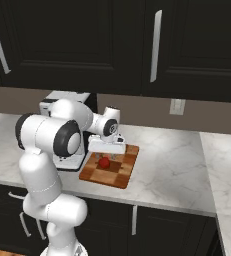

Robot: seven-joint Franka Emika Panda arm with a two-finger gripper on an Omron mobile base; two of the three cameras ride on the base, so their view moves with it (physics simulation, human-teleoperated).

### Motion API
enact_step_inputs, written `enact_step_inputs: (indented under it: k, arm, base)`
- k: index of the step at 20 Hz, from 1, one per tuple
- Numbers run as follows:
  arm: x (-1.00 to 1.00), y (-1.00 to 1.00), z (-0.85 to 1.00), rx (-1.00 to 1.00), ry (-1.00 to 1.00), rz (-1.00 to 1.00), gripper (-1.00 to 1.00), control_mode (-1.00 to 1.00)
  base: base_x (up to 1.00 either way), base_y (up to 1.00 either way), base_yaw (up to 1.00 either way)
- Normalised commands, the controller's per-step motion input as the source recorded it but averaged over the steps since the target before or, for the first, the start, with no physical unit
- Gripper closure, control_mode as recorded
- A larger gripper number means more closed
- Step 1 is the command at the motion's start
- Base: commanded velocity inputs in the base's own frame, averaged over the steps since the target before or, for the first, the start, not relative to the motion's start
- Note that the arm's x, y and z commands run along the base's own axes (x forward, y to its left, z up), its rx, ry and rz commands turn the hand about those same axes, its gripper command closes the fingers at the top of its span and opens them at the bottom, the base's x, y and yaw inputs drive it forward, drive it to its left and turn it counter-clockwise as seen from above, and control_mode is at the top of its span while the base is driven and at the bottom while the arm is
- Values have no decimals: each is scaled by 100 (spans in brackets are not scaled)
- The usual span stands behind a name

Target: Place the avocado, onion, tomato, and bell pepper on the cutting board.

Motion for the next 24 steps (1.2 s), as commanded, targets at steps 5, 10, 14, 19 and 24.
enact_step_inputs:
  k: [5,10,14,19,24]
  arm:
    - [-15,0,34,1,-3,0,-100,-100]
    - [-78,0,74,8,-17,0,-100,-100]
    - [-99,0,61,6,-14,0,-100,-100]
    - [-100,0,33,0,-1,2,-100,-100]
    - [-83,26,37,0,0,3,-100,-100]
  base:
    - [0,0,0]
    - [0,0,0]
    - [0,0,0]
    - [0,0,0]
    - [0,0,0]
